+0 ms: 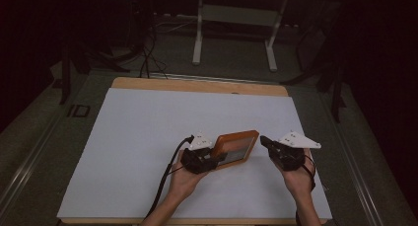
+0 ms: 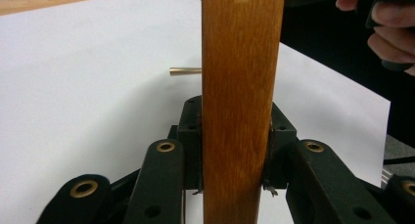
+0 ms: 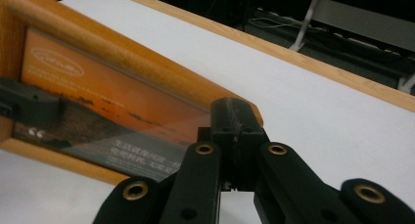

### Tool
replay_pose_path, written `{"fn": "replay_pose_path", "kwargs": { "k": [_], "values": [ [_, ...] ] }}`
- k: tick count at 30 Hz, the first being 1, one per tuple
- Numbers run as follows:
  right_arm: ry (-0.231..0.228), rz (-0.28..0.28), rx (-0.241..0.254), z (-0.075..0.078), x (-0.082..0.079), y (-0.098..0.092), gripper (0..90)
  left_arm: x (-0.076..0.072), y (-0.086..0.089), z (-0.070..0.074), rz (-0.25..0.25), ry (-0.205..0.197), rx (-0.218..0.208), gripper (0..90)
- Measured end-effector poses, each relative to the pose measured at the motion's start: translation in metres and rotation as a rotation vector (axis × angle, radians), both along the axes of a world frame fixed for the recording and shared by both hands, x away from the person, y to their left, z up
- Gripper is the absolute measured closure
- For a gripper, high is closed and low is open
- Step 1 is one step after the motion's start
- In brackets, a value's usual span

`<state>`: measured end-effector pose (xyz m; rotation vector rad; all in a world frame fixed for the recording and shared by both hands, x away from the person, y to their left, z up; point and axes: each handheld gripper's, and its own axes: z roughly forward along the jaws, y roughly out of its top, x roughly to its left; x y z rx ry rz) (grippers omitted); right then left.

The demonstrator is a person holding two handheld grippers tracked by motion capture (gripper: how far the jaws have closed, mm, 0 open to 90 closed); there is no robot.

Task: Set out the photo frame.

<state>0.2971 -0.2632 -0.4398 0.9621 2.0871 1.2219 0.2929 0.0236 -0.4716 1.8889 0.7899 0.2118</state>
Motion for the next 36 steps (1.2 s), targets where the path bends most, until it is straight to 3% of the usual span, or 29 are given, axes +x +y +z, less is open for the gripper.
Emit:
{"fn": "replay_pose_path", "kwargs": {
  "k": [11, 19, 25, 29, 36],
  "values": [
    [0.009, 0.026, -0.006, -0.002, 0.0, 0.003, 89.0, -0.001, 0.009, 0.013, -0.021, -0.049, 0.017, 69.0],
    [0.068, 0.086, 0.079, -0.01, 0.004, 0.007, 88.0, -0.005, 0.019, 0.028, 0.004, -0.083, 0.015, 69.0],
    [0.071, 0.125, 0.061, -0.01, 0.003, 0.011, 85.7, -0.005, 0.025, 0.035, 0.009, -0.087, 0.032, 69.0],
    [0.07, 0.163, 0.044, -0.01, 0.003, 0.015, 82.3, -0.005, 0.026, 0.037, -0.02, -0.098, 0.052, 68.9],
    [0.092, 0.208, 0.022, -0.01, 0.006, 0.022, 66.8, 0.002, 0.028, 0.038, -0.054, -0.081, 0.05, 68.6]
  ]
}}
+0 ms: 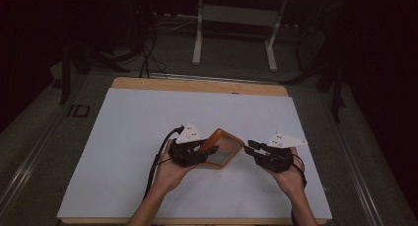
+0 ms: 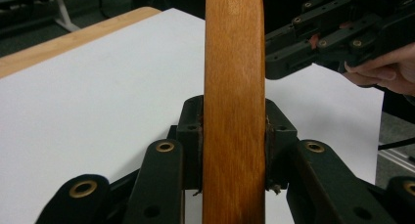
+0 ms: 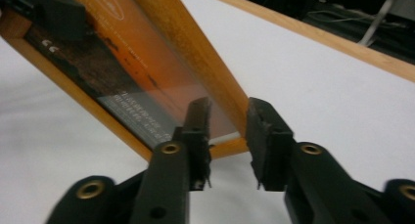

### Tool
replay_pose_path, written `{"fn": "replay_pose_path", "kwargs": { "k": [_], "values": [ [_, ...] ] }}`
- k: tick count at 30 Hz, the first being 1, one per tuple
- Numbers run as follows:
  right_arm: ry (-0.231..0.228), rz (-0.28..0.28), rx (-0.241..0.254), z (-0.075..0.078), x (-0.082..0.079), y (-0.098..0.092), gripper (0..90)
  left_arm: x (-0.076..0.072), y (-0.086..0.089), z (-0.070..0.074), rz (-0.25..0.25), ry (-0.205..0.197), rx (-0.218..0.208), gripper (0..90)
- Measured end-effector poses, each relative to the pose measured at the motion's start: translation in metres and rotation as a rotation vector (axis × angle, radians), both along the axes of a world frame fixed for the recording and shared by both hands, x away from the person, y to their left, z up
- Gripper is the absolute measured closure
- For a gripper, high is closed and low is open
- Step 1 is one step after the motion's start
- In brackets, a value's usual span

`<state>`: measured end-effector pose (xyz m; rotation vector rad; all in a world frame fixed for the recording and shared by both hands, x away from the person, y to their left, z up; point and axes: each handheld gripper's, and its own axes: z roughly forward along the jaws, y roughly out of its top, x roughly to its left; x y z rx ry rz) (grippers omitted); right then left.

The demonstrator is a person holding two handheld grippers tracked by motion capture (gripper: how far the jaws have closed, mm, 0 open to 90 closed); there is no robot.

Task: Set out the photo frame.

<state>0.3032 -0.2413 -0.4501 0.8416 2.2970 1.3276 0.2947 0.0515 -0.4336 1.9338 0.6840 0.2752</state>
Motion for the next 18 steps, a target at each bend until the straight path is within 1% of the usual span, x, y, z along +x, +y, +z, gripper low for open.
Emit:
{"fn": "replay_pose_path", "kwargs": {
  "k": [4, 7, 8, 11, 13, 18],
  "values": [
    [0.006, 0.022, -0.01, 0.001, 0.004, 0.004, 58.0, 0.005, 0.002, 0.001, -0.042, 0.003, 0.016, 68.5],
    [0.004, 0.038, -0.016, 0.002, 0.008, 0.007, 55.8, 0.009, 0.002, 0.003, -0.076, 0.0, 0.036, 68.5],
    [0.004, 0.046, -0.016, 0.002, 0.009, 0.009, 54.9, 0.01, 0.002, 0.003, -0.08, 0.001, 0.038, 68.5],
    [-0.006, 0.079, -0.027, 0.004, 0.012, 0.015, 51.3, 0.012, 0.0, 0.005, -0.102, -0.003, 0.055, 68.5],
    [-0.008, 0.103, -0.043, 0.005, 0.013, 0.019, 47.7, 0.014, -0.001, 0.007, -0.122, -0.003, 0.066, 68.4],
    [-0.003, 0.158, -0.063, 0.009, 0.017, 0.026, 40.0, 0.017, -0.004, 0.009, -0.168, -0.016, 0.09, 68.3]
  ]
}}
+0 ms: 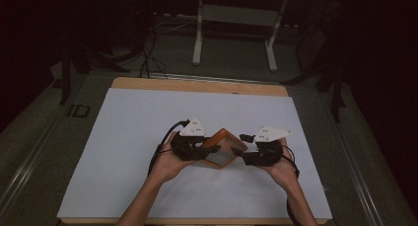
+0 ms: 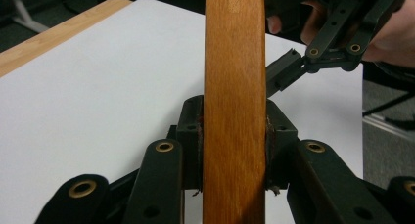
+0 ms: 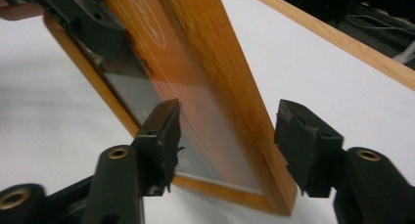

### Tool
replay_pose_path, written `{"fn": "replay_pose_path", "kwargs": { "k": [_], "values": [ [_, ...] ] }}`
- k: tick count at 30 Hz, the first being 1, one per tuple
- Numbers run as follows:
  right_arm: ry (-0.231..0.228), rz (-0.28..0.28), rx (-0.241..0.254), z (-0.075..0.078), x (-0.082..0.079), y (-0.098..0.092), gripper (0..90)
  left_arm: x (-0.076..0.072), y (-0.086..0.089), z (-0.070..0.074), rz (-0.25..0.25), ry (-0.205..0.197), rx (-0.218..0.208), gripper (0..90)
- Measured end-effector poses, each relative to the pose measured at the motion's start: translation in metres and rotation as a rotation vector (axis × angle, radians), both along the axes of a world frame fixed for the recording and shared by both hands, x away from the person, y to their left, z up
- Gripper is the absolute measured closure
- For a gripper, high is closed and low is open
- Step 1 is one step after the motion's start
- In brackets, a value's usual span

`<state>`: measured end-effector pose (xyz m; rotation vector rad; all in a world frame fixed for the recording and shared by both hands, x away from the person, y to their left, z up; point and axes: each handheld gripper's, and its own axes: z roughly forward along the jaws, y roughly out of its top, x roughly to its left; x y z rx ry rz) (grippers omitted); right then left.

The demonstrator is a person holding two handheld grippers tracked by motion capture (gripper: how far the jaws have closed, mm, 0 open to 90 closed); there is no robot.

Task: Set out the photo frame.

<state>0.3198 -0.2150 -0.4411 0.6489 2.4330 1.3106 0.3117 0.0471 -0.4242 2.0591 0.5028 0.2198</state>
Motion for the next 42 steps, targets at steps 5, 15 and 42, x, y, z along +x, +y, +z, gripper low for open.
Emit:
{"fn": "replay_pose_path", "kwargs": {
  "k": [5, 15, 42],
  "values": [
    [-0.009, 0.04, -0.009, 0.004, 0.003, 0.004, 35.2, 0.001, -0.005, 0.002, -0.043, -0.03, 0.022, 68.4],
    [0.024, 0.12, -0.004, 0.002, 0.009, 0.008, 32.8, 0.008, -0.009, 0.005, -0.103, -0.049, 0.042, 68.3],
    [-0.024, 0.142, -0.034, 0.003, -0.004, -0.012, 66.9, 0.017, 0.003, 0.01, -0.055, -0.007, -0.086, 48.0]
  ]
}}
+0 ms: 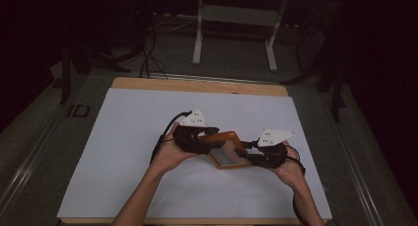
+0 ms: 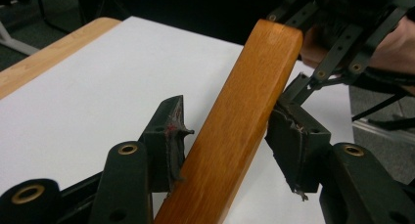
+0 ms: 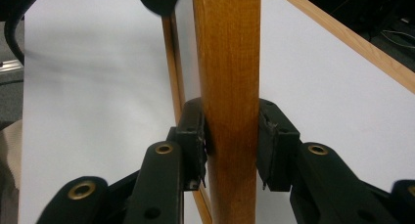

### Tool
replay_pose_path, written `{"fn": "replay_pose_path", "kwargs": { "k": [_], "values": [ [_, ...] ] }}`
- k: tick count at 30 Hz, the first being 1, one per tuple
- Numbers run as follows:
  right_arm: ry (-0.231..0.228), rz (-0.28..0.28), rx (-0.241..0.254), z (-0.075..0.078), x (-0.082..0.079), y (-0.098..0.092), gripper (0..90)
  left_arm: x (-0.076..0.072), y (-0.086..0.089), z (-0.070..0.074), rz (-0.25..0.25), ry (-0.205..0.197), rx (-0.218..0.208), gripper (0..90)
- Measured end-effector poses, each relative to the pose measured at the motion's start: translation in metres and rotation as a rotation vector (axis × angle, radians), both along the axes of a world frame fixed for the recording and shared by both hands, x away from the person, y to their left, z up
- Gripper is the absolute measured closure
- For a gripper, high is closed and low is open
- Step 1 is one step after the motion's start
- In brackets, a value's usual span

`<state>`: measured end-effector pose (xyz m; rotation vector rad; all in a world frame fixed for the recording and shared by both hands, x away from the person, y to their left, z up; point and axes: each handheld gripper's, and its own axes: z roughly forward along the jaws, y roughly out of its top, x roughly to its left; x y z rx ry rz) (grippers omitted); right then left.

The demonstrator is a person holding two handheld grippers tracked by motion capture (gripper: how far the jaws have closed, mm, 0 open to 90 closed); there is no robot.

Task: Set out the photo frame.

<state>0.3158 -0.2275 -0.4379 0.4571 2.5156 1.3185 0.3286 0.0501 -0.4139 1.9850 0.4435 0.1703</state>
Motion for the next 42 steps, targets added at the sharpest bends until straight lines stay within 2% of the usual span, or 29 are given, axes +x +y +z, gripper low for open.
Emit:
{"fn": "replay_pose_path", "kwargs": {
  "k": [5, 12, 16, 18, 20, 21, 25, 27, 28, 31, 33, 34, 35, 36, 42],
  "values": [
    [-0.005, -0.012, -0.006, -0.001, -0.003, -0.003, 67.6, -0.004, 0.01, 0.002, 0.012, -0.003, -0.054, 45.4],
    [0.004, -0.036, 0.011, -0.005, -0.004, -0.01, 68.1, -0.004, 0.027, -0.005, 0.072, 0.024, -0.115, 45.0],
    [0.009, -0.043, 0.02, -0.007, -0.005, -0.013, 68.1, -0.003, 0.034, -0.012, 0.111, 0.035, -0.13, 42.5],
    [0.01, -0.048, 0.016, -0.008, -0.005, -0.015, 68.1, -0.001, 0.038, -0.024, 0.144, 0.06, -0.134, 40.3],
    [0.008, -0.047, 0.015, -0.009, -0.005, -0.016, 68.1, 0.003, 0.038, -0.035, 0.147, 0.086, -0.137, 39.3],
    [0.008, -0.048, 0.015, -0.009, -0.005, -0.017, 68.2, 0.004, 0.036, -0.041, 0.145, 0.105, -0.135, 38.5],
    [0.01, -0.049, 0.016, -0.01, -0.005, -0.019, 68.1, 0.01, 0.023, -0.063, 0.124, 0.138, -0.069, 40.1],
    [0.009, -0.049, 0.018, -0.011, -0.005, -0.02, 68.1, 0.011, 0.015, -0.07, 0.096, 0.139, -0.043, 43.4],
    [0.012, -0.05, 0.019, -0.011, -0.004, -0.02, 68.1, 0.01, 0.006, -0.074, 0.078, 0.122, -0.009, 45.5],
    [0.022, -0.054, 0.024, -0.012, -0.004, -0.023, 68.1, 0.01, 0.001, -0.076, 0.06, 0.116, 0.009, 49.8],
    [0.032, -0.057, 0.032, -0.013, -0.003, -0.024, 68.2, 0.01, -0.004, -0.077, 0.042, 0.105, 0.022, 55.8],
    [0.032, -0.057, 0.032, -0.013, -0.003, -0.024, 68.2, 0.01, -0.004, -0.077, 0.042, 0.105, 0.022, 58.7],
    [0.037, -0.062, 0.034, -0.013, -0.002, -0.025, 68.1, 0.007, -0.008, -0.076, 0.053, 0.081, 0.046, 58.7],
    [0.052, -0.07, 0.041, -0.014, -0.001, -0.026, 68.2, 0.007, -0.009, -0.075, 0.056, 0.079, 0.05, 58.4],
    [0.069, -0.077, 0.044, -0.015, 0.002, -0.028, 66.8, 0.007, -0.009, -0.074, 0.051, 0.105, 0.027, 60.9]
  ]
}}
